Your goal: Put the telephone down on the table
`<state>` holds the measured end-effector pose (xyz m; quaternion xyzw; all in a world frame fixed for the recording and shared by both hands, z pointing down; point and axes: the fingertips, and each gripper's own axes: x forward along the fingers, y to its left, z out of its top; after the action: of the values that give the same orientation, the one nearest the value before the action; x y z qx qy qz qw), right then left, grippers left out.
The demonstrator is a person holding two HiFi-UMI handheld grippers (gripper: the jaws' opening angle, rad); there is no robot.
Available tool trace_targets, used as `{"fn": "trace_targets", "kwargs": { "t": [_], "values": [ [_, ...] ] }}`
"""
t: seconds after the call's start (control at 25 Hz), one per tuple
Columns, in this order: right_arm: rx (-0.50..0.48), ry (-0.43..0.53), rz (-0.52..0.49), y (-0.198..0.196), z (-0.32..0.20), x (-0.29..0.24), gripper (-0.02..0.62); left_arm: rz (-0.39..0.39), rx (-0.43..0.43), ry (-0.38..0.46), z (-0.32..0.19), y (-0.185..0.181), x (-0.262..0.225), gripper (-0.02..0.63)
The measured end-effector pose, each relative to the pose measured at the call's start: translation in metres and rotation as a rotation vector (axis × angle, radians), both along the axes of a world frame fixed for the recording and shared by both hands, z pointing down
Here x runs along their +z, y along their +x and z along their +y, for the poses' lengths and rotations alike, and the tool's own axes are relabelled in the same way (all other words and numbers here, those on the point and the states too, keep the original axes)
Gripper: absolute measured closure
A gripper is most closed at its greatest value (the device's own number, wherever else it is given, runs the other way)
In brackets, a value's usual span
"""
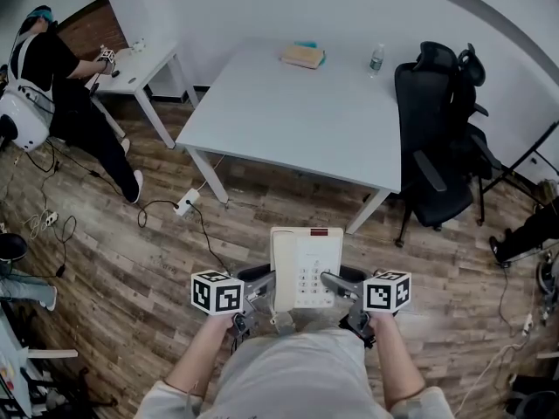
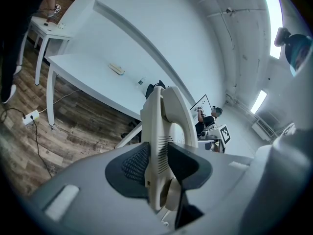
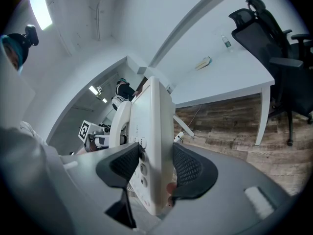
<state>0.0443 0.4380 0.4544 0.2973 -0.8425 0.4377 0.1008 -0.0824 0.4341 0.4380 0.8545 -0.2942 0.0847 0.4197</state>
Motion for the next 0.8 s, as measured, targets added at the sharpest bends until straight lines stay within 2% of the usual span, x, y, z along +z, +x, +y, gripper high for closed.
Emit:
{"fn": "trace_targets", "kwargs": {
  "t": [0.44, 0.8],
  "values": [
    [-0.002, 0.002, 0.009, -0.012, -0.007, 0.0, 0.374, 0.008, 0.001, -0.01, -0.006, -0.012, 0.002, 0.469],
    [-0.008, 0.005, -0.002, -0.019, -0.042, 0.003, 0.374, 0.005, -0.004, -0.001, -0.041, -0.019, 0.003, 0.469]
  ]
}}
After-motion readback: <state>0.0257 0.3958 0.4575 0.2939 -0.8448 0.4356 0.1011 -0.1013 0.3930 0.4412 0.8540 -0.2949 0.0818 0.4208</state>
